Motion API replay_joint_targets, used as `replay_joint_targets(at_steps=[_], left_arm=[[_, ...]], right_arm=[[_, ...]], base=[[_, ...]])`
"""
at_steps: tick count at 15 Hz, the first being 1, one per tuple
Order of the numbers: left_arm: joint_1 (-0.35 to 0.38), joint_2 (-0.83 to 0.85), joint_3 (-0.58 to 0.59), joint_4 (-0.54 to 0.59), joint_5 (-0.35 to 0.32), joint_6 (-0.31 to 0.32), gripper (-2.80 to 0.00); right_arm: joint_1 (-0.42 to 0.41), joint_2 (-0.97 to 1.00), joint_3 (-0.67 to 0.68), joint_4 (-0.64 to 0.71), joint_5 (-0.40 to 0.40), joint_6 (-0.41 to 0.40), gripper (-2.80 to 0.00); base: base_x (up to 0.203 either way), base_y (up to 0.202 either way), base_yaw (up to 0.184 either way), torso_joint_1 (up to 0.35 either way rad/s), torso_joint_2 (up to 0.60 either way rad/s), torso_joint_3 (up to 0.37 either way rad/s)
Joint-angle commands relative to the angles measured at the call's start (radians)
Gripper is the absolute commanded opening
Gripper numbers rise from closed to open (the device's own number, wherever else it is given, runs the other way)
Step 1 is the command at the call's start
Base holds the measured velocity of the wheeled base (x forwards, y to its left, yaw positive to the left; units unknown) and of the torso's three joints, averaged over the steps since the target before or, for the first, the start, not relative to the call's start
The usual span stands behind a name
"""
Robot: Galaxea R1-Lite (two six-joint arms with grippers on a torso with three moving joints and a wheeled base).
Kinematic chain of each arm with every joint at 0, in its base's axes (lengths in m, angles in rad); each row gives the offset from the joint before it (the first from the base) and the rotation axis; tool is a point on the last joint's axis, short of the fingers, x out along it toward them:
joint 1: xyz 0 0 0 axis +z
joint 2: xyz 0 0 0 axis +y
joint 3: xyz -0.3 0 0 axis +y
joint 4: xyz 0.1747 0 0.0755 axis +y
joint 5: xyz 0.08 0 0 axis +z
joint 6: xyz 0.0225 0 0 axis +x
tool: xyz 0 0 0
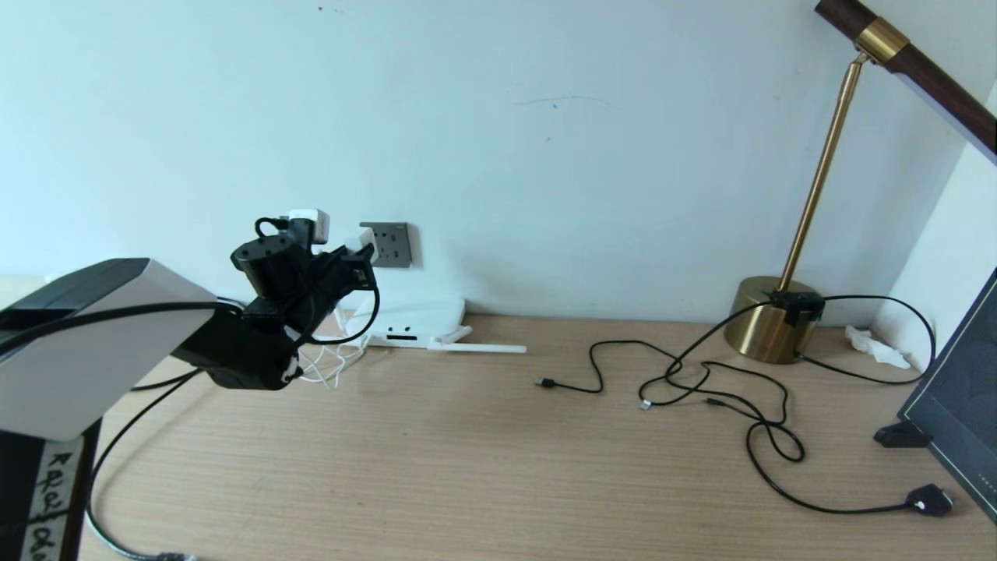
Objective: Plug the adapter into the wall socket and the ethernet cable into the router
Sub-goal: Align plug and socket
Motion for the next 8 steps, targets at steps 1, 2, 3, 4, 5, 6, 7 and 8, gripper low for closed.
replay_joint_targets(at_steps=[1,2,3,4,5,6,7,8], left_arm=[[-0.004,-0.001,0.007,-0.010,0.005,0.000,-2.80],[-0.004,0.001,0.007,-0.010,0.006,0.000,-2.80],[-0.005,0.001,0.006,-0.010,0.005,0.000,-2.80],[-0.006,0.001,0.004,-0.012,0.005,0.000,-2.80],[-0.007,0.002,0.004,-0.010,0.005,0.000,-2.80],[-0.005,0.005,0.004,-0.008,0.005,0.000,-2.80],[-0.005,0.007,0.004,-0.006,0.005,0.000,-2.80],[-0.005,0.007,0.004,-0.003,0.004,0.000,-2.80]], right_arm=[[0.000,0.000,0.012,0.000,0.000,0.000,-2.80],[0.000,0.000,0.012,0.000,0.000,0.000,-2.80],[0.000,0.000,0.012,0.000,0.000,0.000,-2.80],[0.000,0.000,0.012,0.000,0.000,0.000,-2.80],[0.000,0.000,0.012,0.000,0.000,0.000,-2.80],[0.000,0.000,0.012,0.000,0.000,0.000,-2.80],[0.000,0.000,0.012,0.000,0.000,0.000,-2.80],[0.000,0.000,0.012,0.000,0.000,0.000,-2.80]], base=[[0.000,0.000,0.000,0.000,0.00,0.000],[0.000,0.000,0.000,0.000,0.00,0.000],[0.000,0.000,0.000,0.000,0.00,0.000],[0.000,0.000,0.000,0.000,0.00,0.000],[0.000,0.000,0.000,0.000,0.00,0.000],[0.000,0.000,0.000,0.000,0.00,0.000],[0.000,0.000,0.000,0.000,0.00,0.000],[0.000,0.000,0.000,0.000,0.00,0.000]])
